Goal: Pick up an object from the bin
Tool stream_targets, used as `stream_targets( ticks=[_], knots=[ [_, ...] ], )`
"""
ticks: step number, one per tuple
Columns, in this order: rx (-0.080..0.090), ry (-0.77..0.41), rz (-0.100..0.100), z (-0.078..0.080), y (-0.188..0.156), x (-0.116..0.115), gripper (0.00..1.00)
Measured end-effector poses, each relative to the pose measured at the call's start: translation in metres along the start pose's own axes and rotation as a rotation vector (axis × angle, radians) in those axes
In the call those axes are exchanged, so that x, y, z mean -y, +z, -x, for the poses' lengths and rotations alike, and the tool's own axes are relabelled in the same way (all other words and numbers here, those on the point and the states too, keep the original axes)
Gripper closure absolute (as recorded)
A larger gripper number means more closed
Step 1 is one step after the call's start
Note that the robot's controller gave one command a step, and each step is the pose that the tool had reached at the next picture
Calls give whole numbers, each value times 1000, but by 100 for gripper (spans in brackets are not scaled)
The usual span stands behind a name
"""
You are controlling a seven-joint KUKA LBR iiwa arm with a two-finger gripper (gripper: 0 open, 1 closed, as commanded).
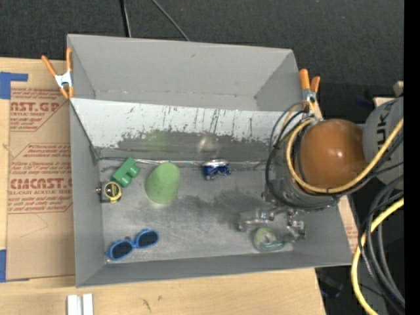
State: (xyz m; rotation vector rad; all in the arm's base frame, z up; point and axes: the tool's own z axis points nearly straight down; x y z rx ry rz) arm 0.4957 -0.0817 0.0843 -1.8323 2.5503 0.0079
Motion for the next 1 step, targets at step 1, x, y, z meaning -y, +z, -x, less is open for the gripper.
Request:
stream_targets(
  ticks=[1],
  knots=[
    [-3, -181, -1, 4, 15, -16, 0]
  ],
)
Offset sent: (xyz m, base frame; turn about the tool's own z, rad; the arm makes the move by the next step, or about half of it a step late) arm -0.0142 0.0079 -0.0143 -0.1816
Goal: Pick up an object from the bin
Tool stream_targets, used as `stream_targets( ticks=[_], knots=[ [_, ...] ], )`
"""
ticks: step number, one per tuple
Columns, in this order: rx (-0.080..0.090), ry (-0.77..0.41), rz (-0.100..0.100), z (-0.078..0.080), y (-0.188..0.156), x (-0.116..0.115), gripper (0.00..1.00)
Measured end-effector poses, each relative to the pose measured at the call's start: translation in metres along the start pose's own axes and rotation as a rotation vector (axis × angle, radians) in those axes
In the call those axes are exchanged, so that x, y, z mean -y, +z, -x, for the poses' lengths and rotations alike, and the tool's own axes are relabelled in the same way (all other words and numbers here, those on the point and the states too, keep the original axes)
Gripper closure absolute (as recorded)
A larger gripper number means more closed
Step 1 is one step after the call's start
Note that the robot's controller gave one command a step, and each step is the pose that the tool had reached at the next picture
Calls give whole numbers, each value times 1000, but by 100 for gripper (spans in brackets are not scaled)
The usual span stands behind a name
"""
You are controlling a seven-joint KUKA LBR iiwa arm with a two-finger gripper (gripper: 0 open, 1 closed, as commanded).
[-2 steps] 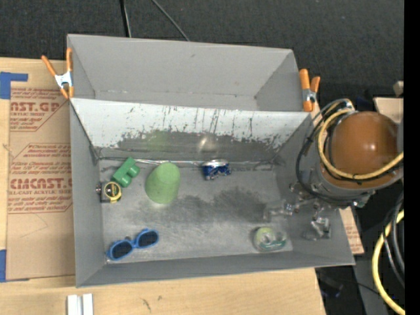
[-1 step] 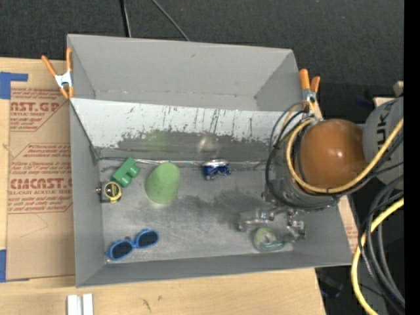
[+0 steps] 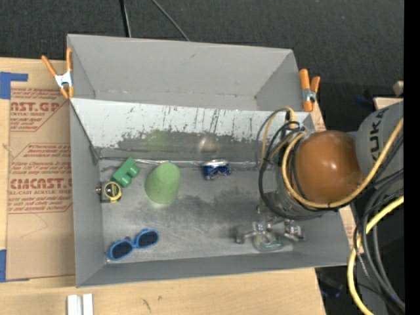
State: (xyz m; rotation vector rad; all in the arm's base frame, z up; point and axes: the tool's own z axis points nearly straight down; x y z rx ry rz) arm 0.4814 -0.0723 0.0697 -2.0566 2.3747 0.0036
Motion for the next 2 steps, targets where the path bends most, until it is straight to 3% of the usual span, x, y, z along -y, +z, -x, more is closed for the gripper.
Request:
stream_targets(
  ticks=[1, 2],
  knots=[
    [3, 0, -5, 1, -1, 1, 100],
    [2, 0, -2, 1, 0, 0, 0]
  ],
)
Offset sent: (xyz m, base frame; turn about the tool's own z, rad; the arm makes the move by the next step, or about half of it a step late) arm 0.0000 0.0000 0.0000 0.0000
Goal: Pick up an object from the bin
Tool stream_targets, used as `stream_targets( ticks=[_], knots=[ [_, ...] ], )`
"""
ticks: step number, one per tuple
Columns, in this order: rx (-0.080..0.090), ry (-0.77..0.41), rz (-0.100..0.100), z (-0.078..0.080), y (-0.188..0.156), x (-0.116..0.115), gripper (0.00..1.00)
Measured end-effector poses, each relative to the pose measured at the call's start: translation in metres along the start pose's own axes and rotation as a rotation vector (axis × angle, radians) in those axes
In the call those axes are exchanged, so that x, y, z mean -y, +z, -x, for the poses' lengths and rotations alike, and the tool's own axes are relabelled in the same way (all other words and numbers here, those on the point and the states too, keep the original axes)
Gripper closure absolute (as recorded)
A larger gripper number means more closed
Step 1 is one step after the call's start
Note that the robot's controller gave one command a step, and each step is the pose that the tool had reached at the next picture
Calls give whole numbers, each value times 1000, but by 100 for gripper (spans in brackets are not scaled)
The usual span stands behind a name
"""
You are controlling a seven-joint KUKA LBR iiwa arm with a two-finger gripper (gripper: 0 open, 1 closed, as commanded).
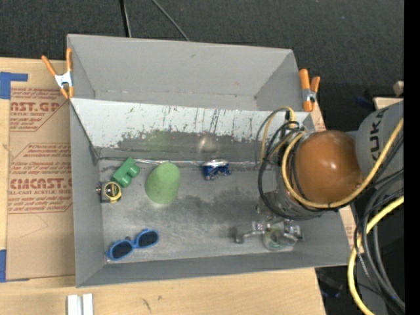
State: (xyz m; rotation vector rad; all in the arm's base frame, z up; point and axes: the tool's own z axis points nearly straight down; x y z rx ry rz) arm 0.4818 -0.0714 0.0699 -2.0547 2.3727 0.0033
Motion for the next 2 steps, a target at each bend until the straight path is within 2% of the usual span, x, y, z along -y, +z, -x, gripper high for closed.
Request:
stream_targets(
  ticks=[1, 2],
  knots=[
    [0, 0, -2, 0, -1, 1, 100],
    [0, 0, 0, 0, 0, 0, 0]
  ],
)
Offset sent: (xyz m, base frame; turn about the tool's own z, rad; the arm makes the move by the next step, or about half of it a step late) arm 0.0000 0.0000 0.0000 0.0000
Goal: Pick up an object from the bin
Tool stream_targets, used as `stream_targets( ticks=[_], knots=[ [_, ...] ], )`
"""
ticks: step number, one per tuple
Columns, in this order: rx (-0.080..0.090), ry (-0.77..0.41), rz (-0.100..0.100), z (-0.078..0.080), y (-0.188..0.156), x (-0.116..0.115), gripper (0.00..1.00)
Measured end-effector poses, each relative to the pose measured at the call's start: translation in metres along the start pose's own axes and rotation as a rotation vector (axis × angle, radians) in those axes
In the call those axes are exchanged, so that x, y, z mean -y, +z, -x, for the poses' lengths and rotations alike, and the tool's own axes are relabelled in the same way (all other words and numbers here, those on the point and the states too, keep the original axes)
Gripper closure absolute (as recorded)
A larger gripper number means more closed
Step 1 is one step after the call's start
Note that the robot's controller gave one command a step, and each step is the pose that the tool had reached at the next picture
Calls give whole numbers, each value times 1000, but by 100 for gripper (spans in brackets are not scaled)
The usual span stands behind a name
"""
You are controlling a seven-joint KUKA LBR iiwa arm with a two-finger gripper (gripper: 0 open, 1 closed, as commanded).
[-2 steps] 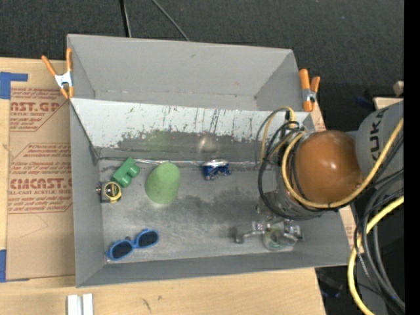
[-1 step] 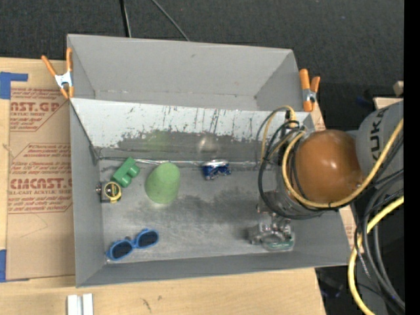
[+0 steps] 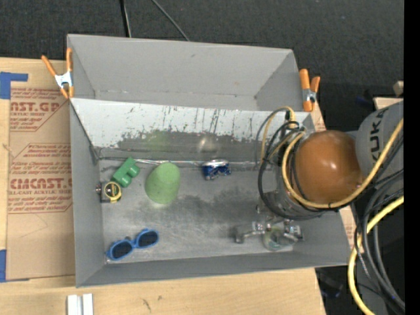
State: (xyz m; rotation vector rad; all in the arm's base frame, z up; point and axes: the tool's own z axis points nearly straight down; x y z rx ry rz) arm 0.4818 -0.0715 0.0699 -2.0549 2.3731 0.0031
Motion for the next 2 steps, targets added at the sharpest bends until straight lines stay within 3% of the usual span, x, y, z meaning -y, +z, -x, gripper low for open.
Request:
stream_targets(
  ticks=[1, 2],
  knots=[
    [0, 0, -2, 0, -1, 1, 100],
    [0, 0, 0, 0, 0, 0, 0]
  ],
)
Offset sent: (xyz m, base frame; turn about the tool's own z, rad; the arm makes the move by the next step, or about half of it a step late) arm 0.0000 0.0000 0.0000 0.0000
